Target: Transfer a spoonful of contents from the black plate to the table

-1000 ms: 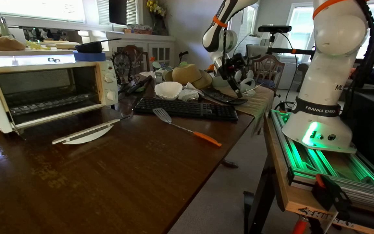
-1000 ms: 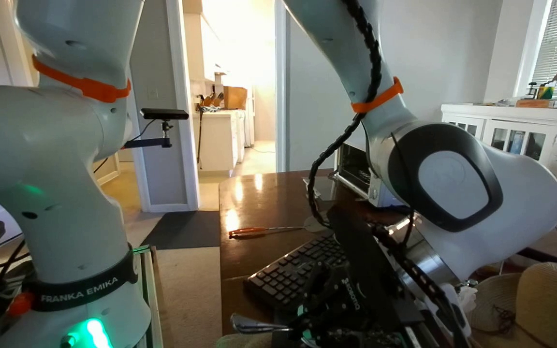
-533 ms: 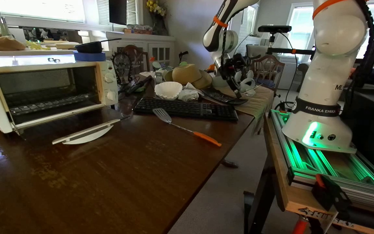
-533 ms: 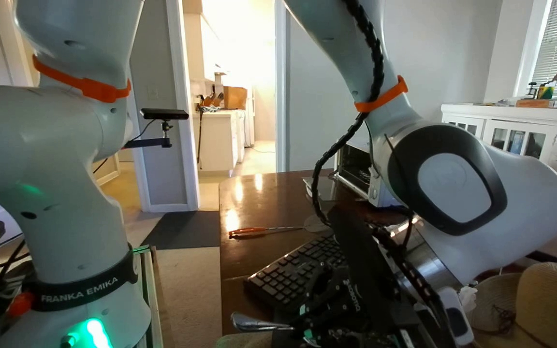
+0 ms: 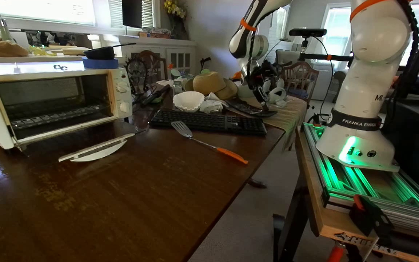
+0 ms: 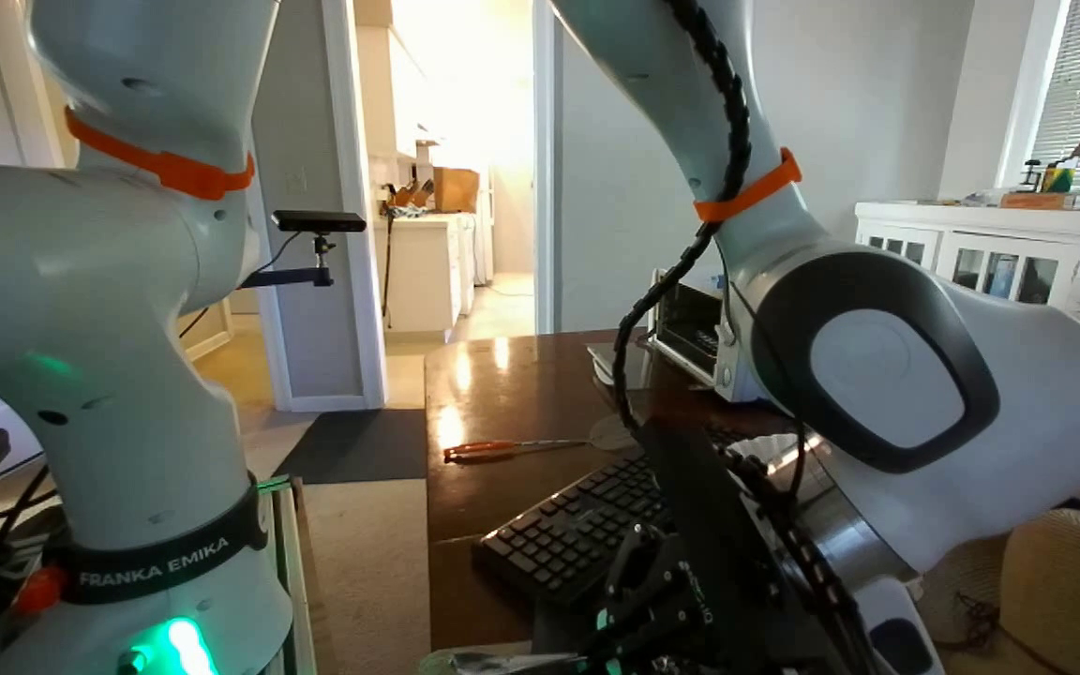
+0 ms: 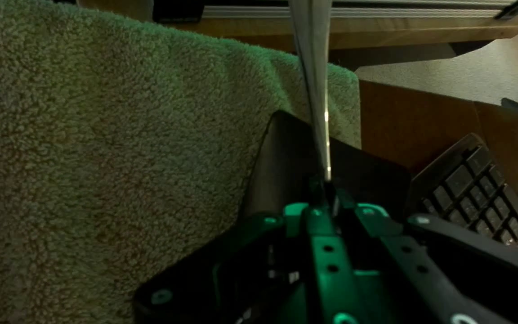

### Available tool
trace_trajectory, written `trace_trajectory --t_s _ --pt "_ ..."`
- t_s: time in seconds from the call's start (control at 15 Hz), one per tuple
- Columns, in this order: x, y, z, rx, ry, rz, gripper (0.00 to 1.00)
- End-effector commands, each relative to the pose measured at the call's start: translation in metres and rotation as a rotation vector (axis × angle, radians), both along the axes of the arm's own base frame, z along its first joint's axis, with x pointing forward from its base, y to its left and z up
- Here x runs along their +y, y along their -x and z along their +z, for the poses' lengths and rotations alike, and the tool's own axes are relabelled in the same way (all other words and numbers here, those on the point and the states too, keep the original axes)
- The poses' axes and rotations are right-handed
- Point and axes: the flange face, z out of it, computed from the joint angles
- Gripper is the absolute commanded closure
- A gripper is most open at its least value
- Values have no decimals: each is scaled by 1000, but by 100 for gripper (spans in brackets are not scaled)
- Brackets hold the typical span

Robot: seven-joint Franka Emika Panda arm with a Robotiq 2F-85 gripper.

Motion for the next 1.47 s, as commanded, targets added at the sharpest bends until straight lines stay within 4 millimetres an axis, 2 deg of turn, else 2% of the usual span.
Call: trace_trajectory --t_s 0.0,0.8,1.4 --pt "-3 -1 -8 -30 32 -33 98" --pt "-5 -6 -7 -119 78 -46 98" --pt "-15 7 0 -250 -10 -83 98"
